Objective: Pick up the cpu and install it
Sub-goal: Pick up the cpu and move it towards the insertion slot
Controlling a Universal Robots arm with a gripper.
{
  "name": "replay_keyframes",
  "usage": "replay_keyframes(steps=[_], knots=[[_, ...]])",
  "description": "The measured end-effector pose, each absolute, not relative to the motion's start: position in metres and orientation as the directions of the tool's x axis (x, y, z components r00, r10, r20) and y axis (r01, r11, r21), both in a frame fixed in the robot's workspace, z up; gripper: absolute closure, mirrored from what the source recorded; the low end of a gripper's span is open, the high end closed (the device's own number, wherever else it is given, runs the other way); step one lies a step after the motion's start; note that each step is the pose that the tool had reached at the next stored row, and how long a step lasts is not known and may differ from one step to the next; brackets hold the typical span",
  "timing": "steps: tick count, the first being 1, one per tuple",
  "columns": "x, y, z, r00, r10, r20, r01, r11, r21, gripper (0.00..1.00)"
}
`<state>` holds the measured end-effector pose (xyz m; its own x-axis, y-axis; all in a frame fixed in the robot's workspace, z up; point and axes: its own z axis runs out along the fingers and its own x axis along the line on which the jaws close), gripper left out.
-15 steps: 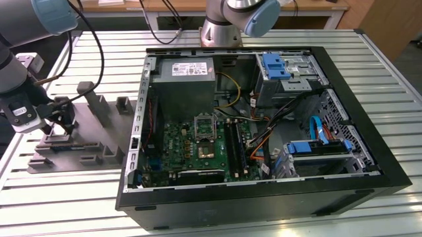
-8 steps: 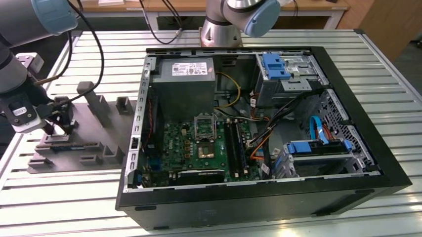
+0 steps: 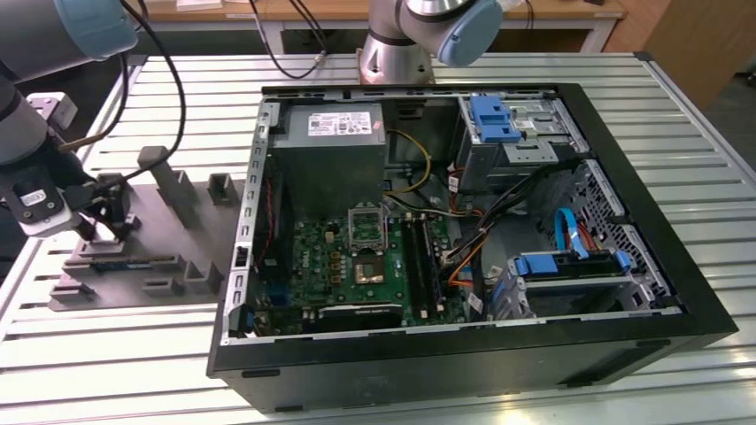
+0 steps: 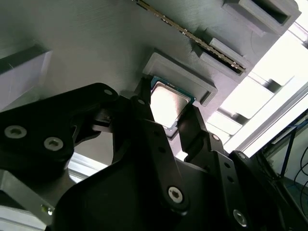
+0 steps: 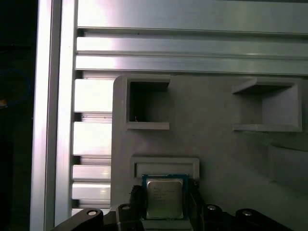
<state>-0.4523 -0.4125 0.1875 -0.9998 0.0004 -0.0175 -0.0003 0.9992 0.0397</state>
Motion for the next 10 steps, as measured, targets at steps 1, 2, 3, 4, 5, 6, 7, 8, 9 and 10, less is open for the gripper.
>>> replay_keyframes(steps=[1, 2, 3, 4, 5, 6, 7, 8, 9, 10], knots=[[-0.4523, -0.4124, 0.1884, -1.000, 0.000, -0.018, 0.000, 0.999, 0.040, 0.53], [-0.4523, -0.4124, 0.1892, -1.000, 0.000, -0.018, 0.000, 0.999, 0.040, 0.53], [-0.4523, -0.4124, 0.1896, -1.000, 0.000, -0.018, 0.000, 0.999, 0.040, 0.53], [-0.4523, -0.4124, 0.1895, -1.000, 0.000, -0.018, 0.000, 0.999, 0.040, 0.53], [-0.4523, -0.4124, 0.1895, -1.000, 0.000, -0.018, 0.000, 0.999, 0.040, 0.53], [-0.4523, -0.4124, 0.1896, -1.000, 0.000, -0.018, 0.000, 0.999, 0.040, 0.53], [-0.4523, -0.4124, 0.1896, -1.000, 0.000, -0.018, 0.000, 0.999, 0.040, 0.53], [-0.4523, -0.4124, 0.1897, -1.000, 0.000, -0.018, 0.000, 0.999, 0.040, 0.53], [-0.4523, -0.4124, 0.1898, -1.000, 0.000, -0.018, 0.000, 0.999, 0.040, 0.53], [-0.4523, -0.4125, 0.1902, -1.000, 0.000, -0.017, 0.000, 0.999, 0.040, 0.53]])
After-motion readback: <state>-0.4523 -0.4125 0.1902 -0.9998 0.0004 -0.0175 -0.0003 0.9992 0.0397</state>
